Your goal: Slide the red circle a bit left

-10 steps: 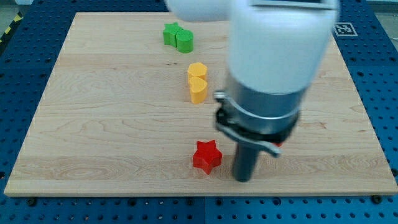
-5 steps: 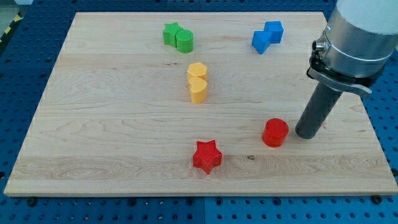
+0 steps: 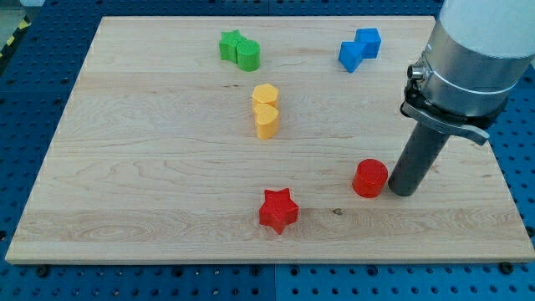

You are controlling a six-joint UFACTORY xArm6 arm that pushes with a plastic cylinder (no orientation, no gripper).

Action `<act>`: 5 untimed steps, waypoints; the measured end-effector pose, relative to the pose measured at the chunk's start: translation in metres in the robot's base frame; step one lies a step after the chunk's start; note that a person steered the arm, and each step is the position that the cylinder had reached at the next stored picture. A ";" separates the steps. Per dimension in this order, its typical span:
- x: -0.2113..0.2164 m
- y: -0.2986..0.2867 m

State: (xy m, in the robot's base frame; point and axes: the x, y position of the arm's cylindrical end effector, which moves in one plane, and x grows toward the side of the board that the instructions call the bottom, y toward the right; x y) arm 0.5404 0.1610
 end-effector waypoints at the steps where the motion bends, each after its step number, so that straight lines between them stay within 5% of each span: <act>1: -0.003 0.000; 5: -0.012 -0.006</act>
